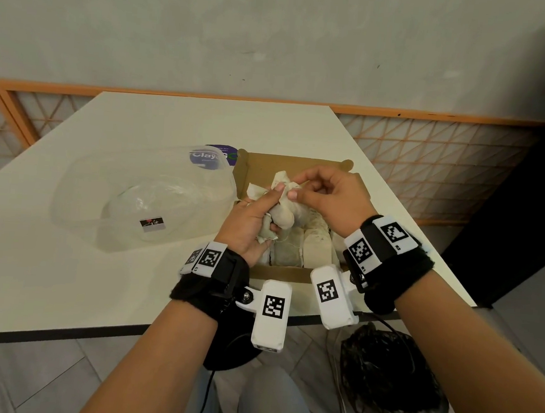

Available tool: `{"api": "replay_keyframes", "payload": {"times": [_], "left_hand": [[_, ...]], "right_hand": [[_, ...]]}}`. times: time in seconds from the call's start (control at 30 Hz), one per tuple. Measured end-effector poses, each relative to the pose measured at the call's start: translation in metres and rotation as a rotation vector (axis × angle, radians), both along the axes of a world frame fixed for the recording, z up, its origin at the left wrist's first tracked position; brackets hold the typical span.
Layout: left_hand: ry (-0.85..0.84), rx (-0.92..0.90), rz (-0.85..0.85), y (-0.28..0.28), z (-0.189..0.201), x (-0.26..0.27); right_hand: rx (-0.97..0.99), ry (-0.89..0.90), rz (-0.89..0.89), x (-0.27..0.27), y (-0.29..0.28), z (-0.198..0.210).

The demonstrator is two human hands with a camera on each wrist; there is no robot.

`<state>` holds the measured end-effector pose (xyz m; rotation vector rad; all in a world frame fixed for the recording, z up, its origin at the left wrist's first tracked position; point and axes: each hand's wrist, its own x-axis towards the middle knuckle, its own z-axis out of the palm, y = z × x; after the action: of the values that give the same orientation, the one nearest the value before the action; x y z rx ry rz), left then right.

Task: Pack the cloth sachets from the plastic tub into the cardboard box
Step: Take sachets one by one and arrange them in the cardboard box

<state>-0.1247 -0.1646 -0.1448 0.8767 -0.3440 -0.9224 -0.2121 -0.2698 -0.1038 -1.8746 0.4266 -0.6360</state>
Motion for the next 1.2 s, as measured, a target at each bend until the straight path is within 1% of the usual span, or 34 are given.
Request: {"api": "replay_keyframes", "payload": {"times": [0.3, 0.5, 0.67, 0.77, 0.83, 0.97, 1.0, 1.1, 1.2], "left_hand": [[0.032, -0.010, 0.009, 0.000, 0.000, 0.001], [0.083, -0.043, -0.009, 0.001, 0.000, 0.001], [0.062, -0.024, 0.014, 0.000, -0.002, 0.000], [0.076, -0.026, -0.015, 0.000, 0.000, 0.000], [0.113, -0.033, -0.039, 0.000, 0.002, 0.001], [0.158, -0.015, 0.018, 0.000, 0.002, 0.003], [0.151, 0.003, 0.047, 0.000, 0.001, 0.004], [0.096, 0.070, 0.123, -0.003, -0.002, 0.005], [0.049, 0.075, 0.137, -0.003, -0.002, 0.004]], "right_hand": [[0.036, -0.047, -0.068, 0.003, -0.004, -0.004], [0.092, -0.032, -0.063, 0.004, -0.004, -0.004], [0.051, -0.016, -0.013, 0.001, -0.003, -0.002], [0.017, -0.052, -0.044, 0.001, -0.002, -0.002], [0.024, -0.077, -0.053, 0.002, -0.001, -0.003], [-0.022, -0.142, -0.113, 0.001, -0.007, 0.001], [-0.033, -0.156, -0.096, 0.000, -0.010, 0.004], [-0.023, -0.189, 0.031, -0.004, -0.016, 0.013], [-0.087, -0.139, 0.086, -0.003, -0.018, 0.017]]}}
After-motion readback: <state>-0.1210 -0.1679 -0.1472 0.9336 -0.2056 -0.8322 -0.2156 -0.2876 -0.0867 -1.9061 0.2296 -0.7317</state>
